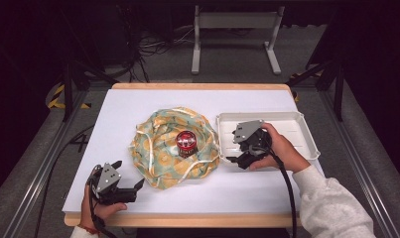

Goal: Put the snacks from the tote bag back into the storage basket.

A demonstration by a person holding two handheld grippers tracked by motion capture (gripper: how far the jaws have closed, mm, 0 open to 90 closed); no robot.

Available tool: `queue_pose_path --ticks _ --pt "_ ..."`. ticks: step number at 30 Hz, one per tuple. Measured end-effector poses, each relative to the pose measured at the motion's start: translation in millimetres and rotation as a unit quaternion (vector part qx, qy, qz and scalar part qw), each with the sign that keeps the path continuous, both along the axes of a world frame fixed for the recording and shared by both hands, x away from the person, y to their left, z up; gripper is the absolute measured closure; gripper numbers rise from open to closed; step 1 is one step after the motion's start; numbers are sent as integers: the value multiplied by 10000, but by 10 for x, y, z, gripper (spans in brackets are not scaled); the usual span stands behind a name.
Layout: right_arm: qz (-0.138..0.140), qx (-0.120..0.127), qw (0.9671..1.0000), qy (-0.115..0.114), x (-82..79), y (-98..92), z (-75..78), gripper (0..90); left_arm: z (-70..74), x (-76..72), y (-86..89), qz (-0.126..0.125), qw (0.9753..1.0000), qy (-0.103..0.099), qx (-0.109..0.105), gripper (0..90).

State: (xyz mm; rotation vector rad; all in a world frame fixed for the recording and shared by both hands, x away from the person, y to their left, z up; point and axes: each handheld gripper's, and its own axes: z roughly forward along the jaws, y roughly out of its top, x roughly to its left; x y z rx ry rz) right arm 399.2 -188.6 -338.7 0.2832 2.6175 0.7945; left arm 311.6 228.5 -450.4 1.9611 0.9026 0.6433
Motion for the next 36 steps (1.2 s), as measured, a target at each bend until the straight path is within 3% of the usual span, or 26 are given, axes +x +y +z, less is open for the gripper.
queue_pose_path --ticks 9,20,25,32,36 --pt "281 -154 9995 -5 108 374 112 188 -2 -30 25 11 10000 -16 -23 44" --pt "515 -474 9972 245 326 856 135 196 -8 -52 31 -25 10000 -46 28 42" --pt "548 -488 9966 362 412 961 99 196 -15 -63 34 -35 10000 -40 -4 42" --pt "601 -547 9941 720 542 1100 -5 199 -22 -61 39 -54 10000 -19 -8 42" --pt "510 -568 9935 847 617 1156 -57 190 -19 -59 33 -77 10000 -13 13 42"
